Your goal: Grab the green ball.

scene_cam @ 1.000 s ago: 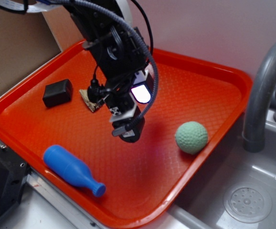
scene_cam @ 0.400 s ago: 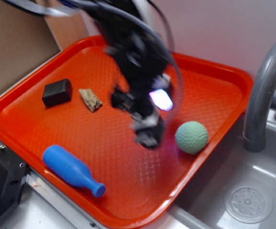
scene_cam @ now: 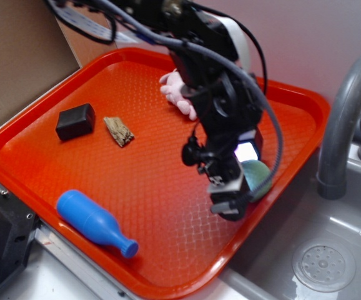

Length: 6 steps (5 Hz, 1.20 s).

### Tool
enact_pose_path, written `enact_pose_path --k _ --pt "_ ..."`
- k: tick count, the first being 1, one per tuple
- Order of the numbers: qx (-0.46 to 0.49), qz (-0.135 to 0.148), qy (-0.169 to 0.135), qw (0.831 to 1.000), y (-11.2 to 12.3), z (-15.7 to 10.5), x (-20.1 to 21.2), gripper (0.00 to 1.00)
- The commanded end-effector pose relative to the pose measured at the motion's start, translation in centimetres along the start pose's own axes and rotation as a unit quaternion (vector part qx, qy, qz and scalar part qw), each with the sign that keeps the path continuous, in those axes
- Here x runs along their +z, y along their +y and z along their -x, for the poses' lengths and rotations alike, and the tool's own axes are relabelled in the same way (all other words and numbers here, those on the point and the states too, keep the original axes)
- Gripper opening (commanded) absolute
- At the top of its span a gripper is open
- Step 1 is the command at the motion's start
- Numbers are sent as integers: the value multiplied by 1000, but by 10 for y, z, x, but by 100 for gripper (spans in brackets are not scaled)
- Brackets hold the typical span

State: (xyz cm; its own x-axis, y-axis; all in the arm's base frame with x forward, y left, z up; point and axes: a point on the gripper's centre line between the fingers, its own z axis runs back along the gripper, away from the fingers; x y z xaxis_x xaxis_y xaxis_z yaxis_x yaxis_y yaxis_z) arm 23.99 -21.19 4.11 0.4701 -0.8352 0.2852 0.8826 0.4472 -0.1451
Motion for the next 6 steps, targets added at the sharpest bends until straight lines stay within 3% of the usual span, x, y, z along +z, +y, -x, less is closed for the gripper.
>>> enact_pose_path --k 1,2,3,4,5,6 --pt "-17 -24 24 999 -16 -21 6 0" --pt "2 -21 37 999 -13 -5 31 0" --pt "78 -36 50 995 -9 27 74 0" --pt "198 -90 92 972 -7 51 129 0" --pt "323 -88 115 935 2 82 174 4" --pt "432 -106 64 893 4 115 213 0"
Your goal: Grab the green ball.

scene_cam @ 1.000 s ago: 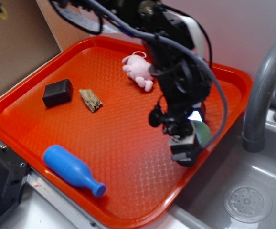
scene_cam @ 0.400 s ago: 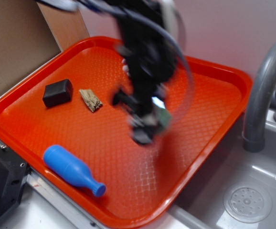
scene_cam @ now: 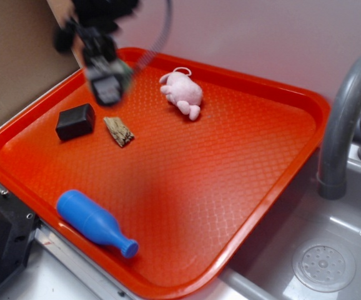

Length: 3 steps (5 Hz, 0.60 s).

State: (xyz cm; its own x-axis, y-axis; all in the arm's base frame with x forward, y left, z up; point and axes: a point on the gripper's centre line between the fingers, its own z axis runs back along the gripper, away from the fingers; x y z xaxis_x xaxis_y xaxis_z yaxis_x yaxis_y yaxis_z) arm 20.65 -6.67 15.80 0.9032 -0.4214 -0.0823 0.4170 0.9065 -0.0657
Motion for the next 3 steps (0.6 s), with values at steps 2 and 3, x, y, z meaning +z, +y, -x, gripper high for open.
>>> enact_pose_path --k 2,3 --pt "212 -48 -66 974 23 37 63 0" --pt "217 -51 -52 973 24 31 59 0"
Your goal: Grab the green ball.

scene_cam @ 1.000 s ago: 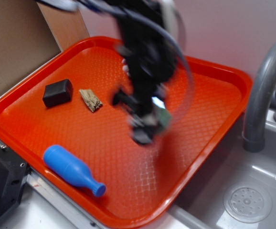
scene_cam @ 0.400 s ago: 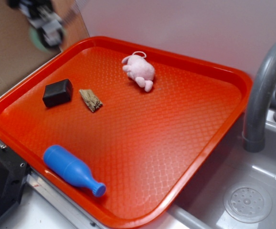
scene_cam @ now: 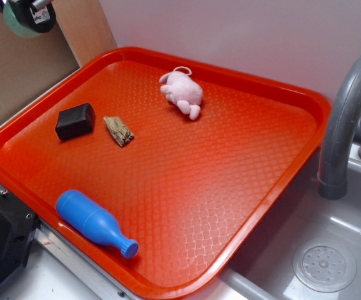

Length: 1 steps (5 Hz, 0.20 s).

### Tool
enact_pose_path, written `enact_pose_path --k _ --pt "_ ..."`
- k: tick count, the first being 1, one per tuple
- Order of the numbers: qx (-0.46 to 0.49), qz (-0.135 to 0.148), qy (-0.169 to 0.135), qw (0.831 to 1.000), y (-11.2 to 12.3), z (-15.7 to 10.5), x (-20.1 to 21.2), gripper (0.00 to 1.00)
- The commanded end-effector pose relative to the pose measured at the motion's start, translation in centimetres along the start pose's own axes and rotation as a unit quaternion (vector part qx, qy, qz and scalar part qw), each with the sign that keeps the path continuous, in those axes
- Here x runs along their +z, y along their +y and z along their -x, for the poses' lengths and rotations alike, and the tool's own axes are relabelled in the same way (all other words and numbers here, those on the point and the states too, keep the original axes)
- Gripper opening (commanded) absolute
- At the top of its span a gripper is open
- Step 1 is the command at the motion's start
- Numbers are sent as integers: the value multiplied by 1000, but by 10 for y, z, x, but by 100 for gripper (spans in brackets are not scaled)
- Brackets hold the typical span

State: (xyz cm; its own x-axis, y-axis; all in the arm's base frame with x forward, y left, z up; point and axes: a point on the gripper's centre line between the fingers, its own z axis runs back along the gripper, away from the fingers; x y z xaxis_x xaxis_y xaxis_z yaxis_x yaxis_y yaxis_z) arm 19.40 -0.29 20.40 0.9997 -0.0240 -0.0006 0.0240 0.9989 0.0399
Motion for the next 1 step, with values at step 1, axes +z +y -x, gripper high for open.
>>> enact_pose_path --k 1 --pt "14 -15 -1 1000 -28 -4 12 0"
